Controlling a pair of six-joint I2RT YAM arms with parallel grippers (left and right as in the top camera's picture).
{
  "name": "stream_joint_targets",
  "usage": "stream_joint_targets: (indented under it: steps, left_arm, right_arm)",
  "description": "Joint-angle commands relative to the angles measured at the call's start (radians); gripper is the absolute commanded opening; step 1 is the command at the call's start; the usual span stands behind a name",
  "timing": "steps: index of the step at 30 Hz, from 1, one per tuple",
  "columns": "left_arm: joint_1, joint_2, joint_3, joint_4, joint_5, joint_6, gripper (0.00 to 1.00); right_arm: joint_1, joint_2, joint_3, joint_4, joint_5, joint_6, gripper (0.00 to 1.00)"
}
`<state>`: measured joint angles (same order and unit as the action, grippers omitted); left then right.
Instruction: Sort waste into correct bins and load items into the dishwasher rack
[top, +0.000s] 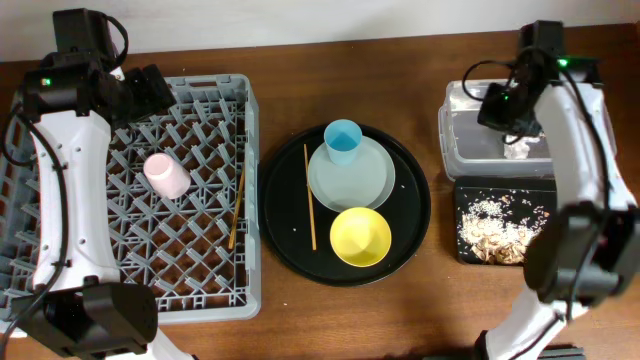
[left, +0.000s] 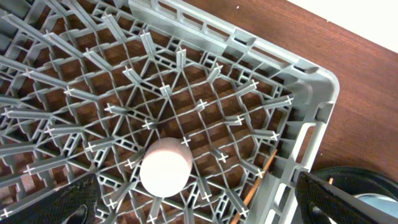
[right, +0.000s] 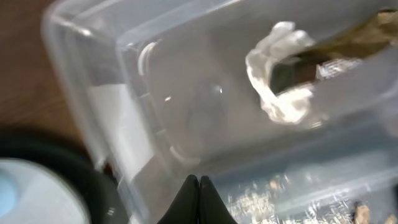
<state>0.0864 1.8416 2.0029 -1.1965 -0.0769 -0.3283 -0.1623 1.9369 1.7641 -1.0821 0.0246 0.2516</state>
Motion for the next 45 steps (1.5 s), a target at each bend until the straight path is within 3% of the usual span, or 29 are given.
stream_joint_targets:
  steps: [1, 11, 20, 26, 31, 38, 45]
  left_arm:
    - [0.006, -0.023, 0.011, -0.001, 0.010, 0.016, 0.99]
    - [0.006, -0.023, 0.011, -0.001, 0.010, 0.016, 0.99]
    - [0.006, -0.023, 0.011, -0.001, 0.010, 0.016, 0.99]
    - [0.006, -0.023, 0.011, -0.001, 0.010, 0.016, 0.99]
    - [0.006, -0.023, 0.011, -0.001, 0.010, 0.016, 0.99]
    - [0.006, -0.023, 0.011, -0.001, 0.010, 0.016, 0.99]
    - [0.006, -0.023, 0.011, -0.001, 0.010, 0.016, 0.99]
  right_arm:
    - [0.004, 0.154, -0.009, 0.063, -0.013, -0.020, 0.04]
    - [-0.008, 0.290, -0.017, 0.124, -0.025, -0.012, 0.04]
    - [-0.007, 0.291, -0.035, 0.076, -0.309, -0.012, 0.04]
    - [-0.005, 0.291, -0.079, 0.072, -0.311, -0.024, 0.04]
    - [0.040, 0.291, -0.092, 0.066, -0.353, -0.142, 0.04]
    - [0.096, 0.291, -0.092, 0.065, -0.316, -0.143, 0.04]
    - [0.045, 0.274, 0.006, -0.004, -0.272, -0.143, 0.08]
